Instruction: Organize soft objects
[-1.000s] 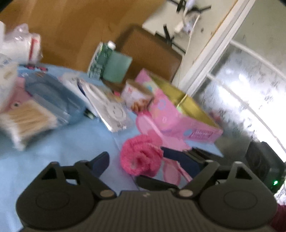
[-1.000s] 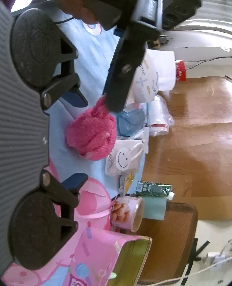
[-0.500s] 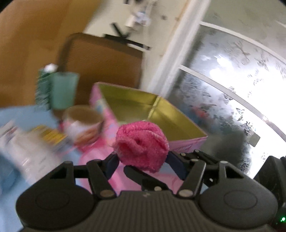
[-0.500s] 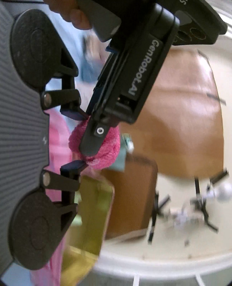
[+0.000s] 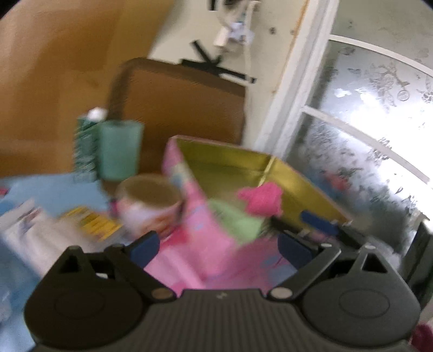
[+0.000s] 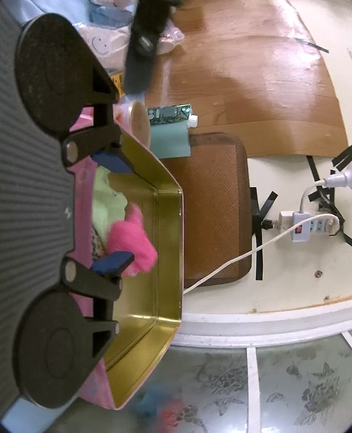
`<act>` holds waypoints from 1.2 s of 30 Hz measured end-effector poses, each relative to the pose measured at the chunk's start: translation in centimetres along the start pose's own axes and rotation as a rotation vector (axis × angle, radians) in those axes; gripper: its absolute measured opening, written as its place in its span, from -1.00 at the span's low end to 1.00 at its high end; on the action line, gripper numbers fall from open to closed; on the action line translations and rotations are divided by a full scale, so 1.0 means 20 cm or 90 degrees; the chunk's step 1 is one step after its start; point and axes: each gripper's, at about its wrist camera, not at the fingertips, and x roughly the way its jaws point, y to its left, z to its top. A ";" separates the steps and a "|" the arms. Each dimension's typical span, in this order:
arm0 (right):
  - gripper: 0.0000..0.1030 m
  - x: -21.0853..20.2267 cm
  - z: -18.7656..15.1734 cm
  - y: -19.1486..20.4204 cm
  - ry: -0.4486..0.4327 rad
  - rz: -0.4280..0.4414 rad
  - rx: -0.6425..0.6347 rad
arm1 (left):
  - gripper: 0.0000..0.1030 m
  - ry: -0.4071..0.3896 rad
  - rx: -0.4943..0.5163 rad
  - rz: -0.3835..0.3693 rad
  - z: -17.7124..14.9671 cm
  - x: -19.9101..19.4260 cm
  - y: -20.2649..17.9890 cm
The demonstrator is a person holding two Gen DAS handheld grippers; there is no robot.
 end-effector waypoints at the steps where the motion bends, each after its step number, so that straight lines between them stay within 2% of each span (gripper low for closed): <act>1: 0.28 -0.01 -0.01 0.01 -0.006 0.002 0.004 | 0.90 0.002 -0.007 0.012 -0.04 -0.04 0.05; 4: 0.28 -0.04 0.01 0.08 -0.023 0.018 0.011 | 0.90 0.009 -0.023 0.064 -0.16 -0.17 0.20; 8: 0.27 -0.06 0.03 0.21 -0.023 0.092 -0.013 | 0.90 0.006 -0.048 0.131 -0.28 -0.35 0.38; 11: 0.27 -0.02 0.03 0.36 0.009 0.164 -0.027 | 0.90 -0.009 -0.048 0.183 -0.34 -0.45 0.47; 13: 0.28 0.02 0.03 0.45 0.045 0.209 -0.017 | 0.90 -0.016 -0.056 0.196 -0.38 -0.49 0.52; 15: 0.32 0.08 0.02 0.53 0.089 0.250 -0.013 | 0.89 -0.030 -0.090 0.171 -0.38 -0.52 0.57; 16: 0.38 0.11 0.01 0.58 0.100 0.258 -0.017 | 0.89 -0.049 -0.099 0.163 -0.38 -0.53 0.58; 18: 0.68 0.16 0.00 0.66 0.114 0.260 -0.036 | 0.90 -0.059 -0.112 0.148 -0.38 -0.54 0.59; 20: 0.71 0.20 -0.01 0.72 0.131 0.262 -0.045 | 0.90 -0.068 -0.116 0.136 -0.38 -0.54 0.60; 24: 0.72 0.28 -0.04 0.80 0.178 0.255 -0.055 | 0.94 -0.086 -0.116 0.122 -0.39 -0.57 0.59; 31: 0.68 0.35 -0.06 0.87 0.223 0.243 -0.070 | 0.95 -0.080 -0.107 0.118 -0.40 -0.56 0.58; 32: 0.64 0.35 -0.07 0.87 0.227 0.246 -0.071 | 0.96 -0.081 -0.106 0.118 -0.40 -0.56 0.57; 34: 0.42 0.36 -0.07 0.88 0.232 0.258 -0.071 | 0.99 -0.080 -0.103 0.118 -0.40 -0.56 0.57; 36: 0.39 0.35 -0.07 0.88 0.234 0.258 -0.072 | 0.99 -0.079 -0.103 0.116 -0.40 -0.56 0.58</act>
